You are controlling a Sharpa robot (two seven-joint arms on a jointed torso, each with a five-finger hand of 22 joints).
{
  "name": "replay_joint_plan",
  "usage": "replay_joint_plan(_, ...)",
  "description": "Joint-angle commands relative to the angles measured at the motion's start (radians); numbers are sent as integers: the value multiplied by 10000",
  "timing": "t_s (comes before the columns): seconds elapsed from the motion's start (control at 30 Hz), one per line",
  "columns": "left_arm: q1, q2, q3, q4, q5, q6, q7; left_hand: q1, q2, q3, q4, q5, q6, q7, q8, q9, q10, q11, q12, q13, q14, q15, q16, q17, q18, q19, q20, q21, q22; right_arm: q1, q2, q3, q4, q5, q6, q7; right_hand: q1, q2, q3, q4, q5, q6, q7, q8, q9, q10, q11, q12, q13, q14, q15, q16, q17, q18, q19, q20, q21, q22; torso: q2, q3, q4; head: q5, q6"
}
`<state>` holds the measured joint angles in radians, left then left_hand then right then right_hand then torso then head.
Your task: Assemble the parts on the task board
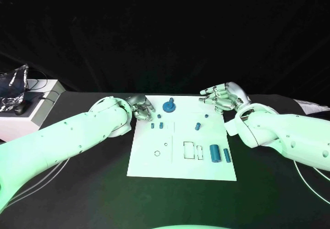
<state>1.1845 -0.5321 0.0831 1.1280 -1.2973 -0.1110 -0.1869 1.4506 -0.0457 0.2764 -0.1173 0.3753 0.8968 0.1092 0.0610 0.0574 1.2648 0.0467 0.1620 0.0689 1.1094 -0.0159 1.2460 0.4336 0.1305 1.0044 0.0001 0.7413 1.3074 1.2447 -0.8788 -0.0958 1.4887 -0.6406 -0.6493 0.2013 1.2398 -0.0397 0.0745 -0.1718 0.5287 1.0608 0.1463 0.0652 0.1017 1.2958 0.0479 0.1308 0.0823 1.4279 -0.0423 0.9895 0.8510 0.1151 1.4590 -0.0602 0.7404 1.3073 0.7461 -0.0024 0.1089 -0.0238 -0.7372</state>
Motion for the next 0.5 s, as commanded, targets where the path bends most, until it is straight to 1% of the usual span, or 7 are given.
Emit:
replay_joint_plan(0.03,5,-64,54,37,3,-305,60,28,-61,50,-12,-37,-108,6,-50,-7,-28,-10,32,3,34,17,-52,16,36,-66,-37,36,125,0,-5,6,-29,-217,290,-94,55,-70,111,-29,-35,-52,4,-2,-10,-79,9,-55,-58,-19,27,-44,6,92,524,27,-32,945,-3,-1,-15,6,40)
replay_joint_plan(0.07,4,-111,85,39,55,-461,154,27,-50,53,-6,-34,-80,22,-44,-4,-35,-5,31,2,35,18,-53,18,37,-66,-38,38,126,-1,-9,6,-48,-280,381,-158,107,-63,154,-79,-79,-51,10,-2,-11,-83,8,-67,-73,-13,29,-28,21,95,528,28,-33,945,-1,0,-18,-1,56)
replay_joint_plan(0.13,6,-210,132,39,323,-834,367,-10,-18,71,36,-22,452,109,20,32,-115,38,-8,-10,-49,45,-144,-18,33,-107,-33,9,115,-1,-20,6,-88,-425,569,-289,239,-28,264,-188,-192,-50,27,-8,-16,-134,27,-122,-106,-19,41,-36,12,104,526,32,-60,940,-3,2,-18,-21,109)
replay_joint_plan(0.2,8,-353,186,9,1115,-1376,681,-150,21,94,173,-7,1419,268,190,96,-347,185,-131,-38,-418,152,-587,-209,0,-358,27,-216,15,0,-60,6,-146,-771,888,-525,405,32,427,-327,-345,-15,38,-13,-23,-226,66,-230,-142,-17,65,-42,-2,123,529,42,-106,930,-13,4,-14,-31,158)
replay_joint_plan(0.27,10,-519,247,-36,2310,-1879,1095,-183,22,130,234,-13,1837,313,280,95,-584,336,-247,-39,-846,265,-1314,-554,-51,-754,125,-632,-196,5,-95,6,-227,-1306,1286,-789,484,72,555,-419,-564,58,24,-6,-45,-314,106,-343,-168,-8,85,-29,-2,140,542,56,-111,929,-24,3,-8,-55,196)
replay_joint_plan(0.43,4,-1042,345,-43,5681,-2221,2502,-369,-81,-221,469,-39,1901,278,72,69,-914,420,-307,-57,-1071,438,-2727,-1304,-202,-1106,352,-1645,-928,22,-95,6,-507,-2886,2198,-1379,484,38,809,-555,-1138,261,-34,-13,-258,-374,154,-614,-183,-8,131,-31,-85,214,560,133,-141,920,-36,-5,-28,-142,302)
replay_joint_plan(0.5,-19,-1256,357,26,6864,-2016,2978,-613,-96,-847,808,-104,1849,194,70,75,-1033,459,-300,-54,-946,492,-3221,-1572,-276,-975,471,-2296,-1547,26,-87,6,-603,-3533,2405,-1570,463,14,828,-554,-1257,268,-49,-17,-301,-382,157,-631,-185,-13,137,-39,-113,223,560,142,-147,919,-40,-15,-14,-239,348)
